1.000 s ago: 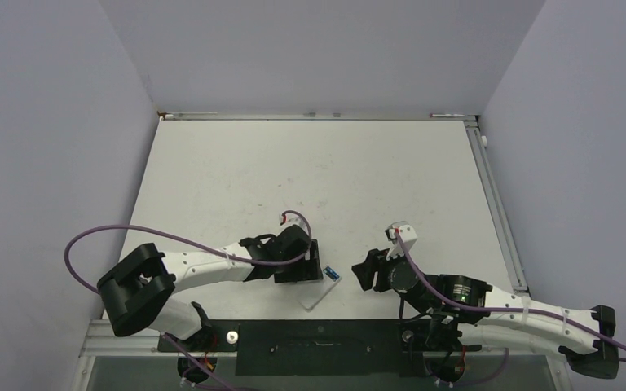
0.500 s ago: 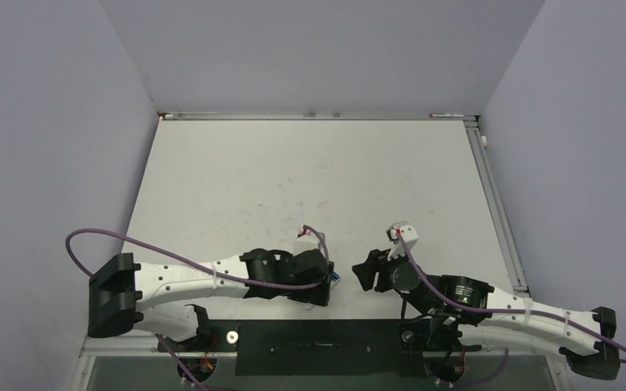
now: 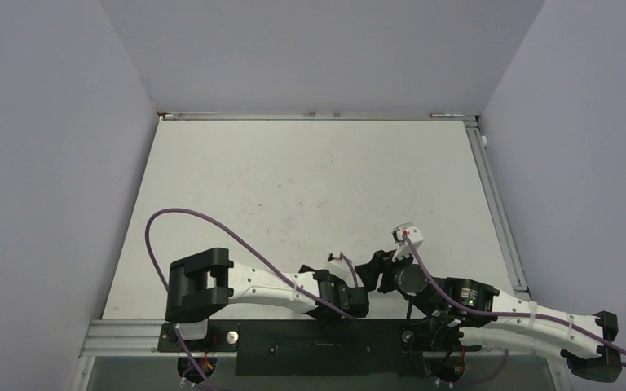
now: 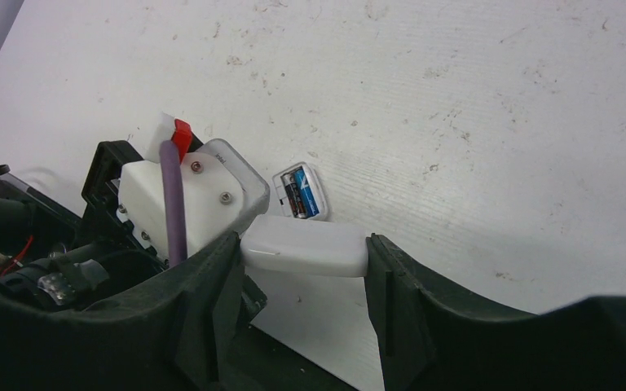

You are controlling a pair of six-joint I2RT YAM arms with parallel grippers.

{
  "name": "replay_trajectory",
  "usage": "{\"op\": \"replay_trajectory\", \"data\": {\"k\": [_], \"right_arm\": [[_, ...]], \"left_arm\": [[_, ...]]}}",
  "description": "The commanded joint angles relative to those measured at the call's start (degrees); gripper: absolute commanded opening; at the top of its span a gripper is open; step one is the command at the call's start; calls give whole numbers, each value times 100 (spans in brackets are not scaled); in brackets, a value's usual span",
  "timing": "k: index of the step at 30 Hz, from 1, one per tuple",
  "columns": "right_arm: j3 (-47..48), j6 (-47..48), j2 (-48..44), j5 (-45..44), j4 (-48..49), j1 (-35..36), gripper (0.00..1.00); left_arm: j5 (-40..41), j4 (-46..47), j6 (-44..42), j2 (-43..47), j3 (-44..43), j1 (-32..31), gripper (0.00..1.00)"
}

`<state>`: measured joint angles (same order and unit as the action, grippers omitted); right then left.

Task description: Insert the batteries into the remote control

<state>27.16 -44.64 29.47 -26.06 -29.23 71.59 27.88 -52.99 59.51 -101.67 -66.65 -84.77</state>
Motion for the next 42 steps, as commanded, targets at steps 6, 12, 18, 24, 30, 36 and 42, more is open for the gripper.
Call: {"op": "replay_trajectory", "data": {"k": [6,12,18,24,30,36,42], "right_arm": [[-77,-103,-160,0,75,-24,8],[-95,-123,-53,13,160,-23,8],[-99,-104,106,52,221,-26,8],[-42,91,396,195,401,-28,8],[96,794,1001,832,841,-32,8],[-156,1888,1366,1461,1862,-32,8],[-569,2930,1735,2165,3161,-59,8]], "left_arm": [[855,-847,588,-232,-26,89,91],[895,-601,424,-17,413,416,90],[908,-268,172,394,830,945,90],[941,8,-222,609,832,1338,90],[651,353,-539,1037,1175,1604,89],[-156,785,-738,1874,1549,1866,90],[-1226,1511,-924,2977,2089,2408,90]]}}
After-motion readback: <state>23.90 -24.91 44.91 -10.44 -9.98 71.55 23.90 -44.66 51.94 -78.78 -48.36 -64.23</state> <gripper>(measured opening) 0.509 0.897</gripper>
